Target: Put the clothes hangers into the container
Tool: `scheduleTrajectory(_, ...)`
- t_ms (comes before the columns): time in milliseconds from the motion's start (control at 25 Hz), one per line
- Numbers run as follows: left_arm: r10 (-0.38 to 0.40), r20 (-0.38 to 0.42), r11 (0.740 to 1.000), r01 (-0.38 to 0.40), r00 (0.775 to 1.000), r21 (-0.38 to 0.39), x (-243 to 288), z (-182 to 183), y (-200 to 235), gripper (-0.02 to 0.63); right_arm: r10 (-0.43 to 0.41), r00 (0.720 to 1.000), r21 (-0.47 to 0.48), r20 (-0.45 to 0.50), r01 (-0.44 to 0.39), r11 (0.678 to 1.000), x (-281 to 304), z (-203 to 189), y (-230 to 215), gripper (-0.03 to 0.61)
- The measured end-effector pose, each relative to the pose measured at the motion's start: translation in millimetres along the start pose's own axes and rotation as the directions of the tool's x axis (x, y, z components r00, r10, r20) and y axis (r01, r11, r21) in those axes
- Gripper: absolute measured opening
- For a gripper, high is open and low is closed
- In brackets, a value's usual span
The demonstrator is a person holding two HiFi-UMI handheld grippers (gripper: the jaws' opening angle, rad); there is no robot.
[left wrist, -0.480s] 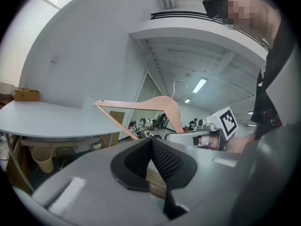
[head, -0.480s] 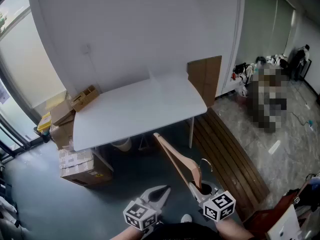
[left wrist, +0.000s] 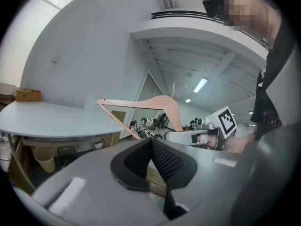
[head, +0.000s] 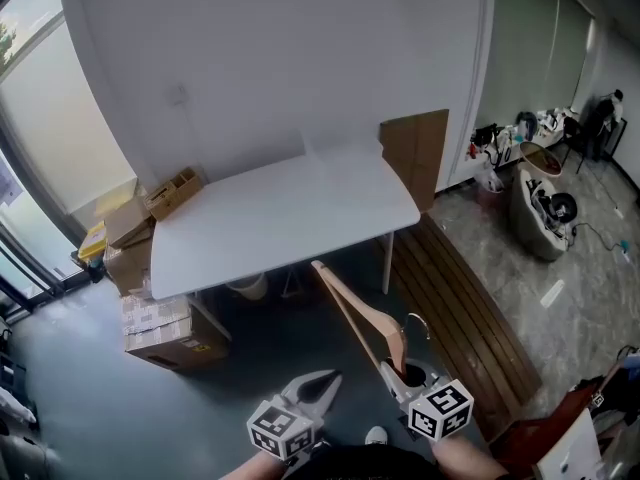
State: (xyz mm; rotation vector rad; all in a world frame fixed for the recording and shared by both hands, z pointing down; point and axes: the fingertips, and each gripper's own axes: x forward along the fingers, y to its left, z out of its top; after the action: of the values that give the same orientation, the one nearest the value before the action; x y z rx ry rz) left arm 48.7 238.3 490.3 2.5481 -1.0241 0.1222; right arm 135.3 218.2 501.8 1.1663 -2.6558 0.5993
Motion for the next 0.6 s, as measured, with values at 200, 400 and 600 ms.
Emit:
scheduleTrajectory(200, 0.002, -0.001, 1.0, -0.002, 1.0, -0.004, -2.8, -1.6, 5.1, 0.005, -0.009, 1.0, -0.013, 0.013, 0.009, 1.0, 4.8, 2.0, 1.8, 0.002)
scheduleTrajectory(400, -0.003, -0.001, 1.0, 0.003, 1.0, -0.007, -7.6, -0.6, 11.4, 0.005, -0.013, 1.0, -0.006, 0.002, 0.013, 1.0, 14.3, 2.6, 6.2, 0.002)
scheduleTrajectory(600, -0.008, 0.008, 1.0, 0.008, 1.0, -0.006, -15.5, 6.1, 21.0, 0.003, -0.02, 1.0, -0.01, 0.007, 0.02, 1.0, 25.7, 8.0, 12.6, 0.002)
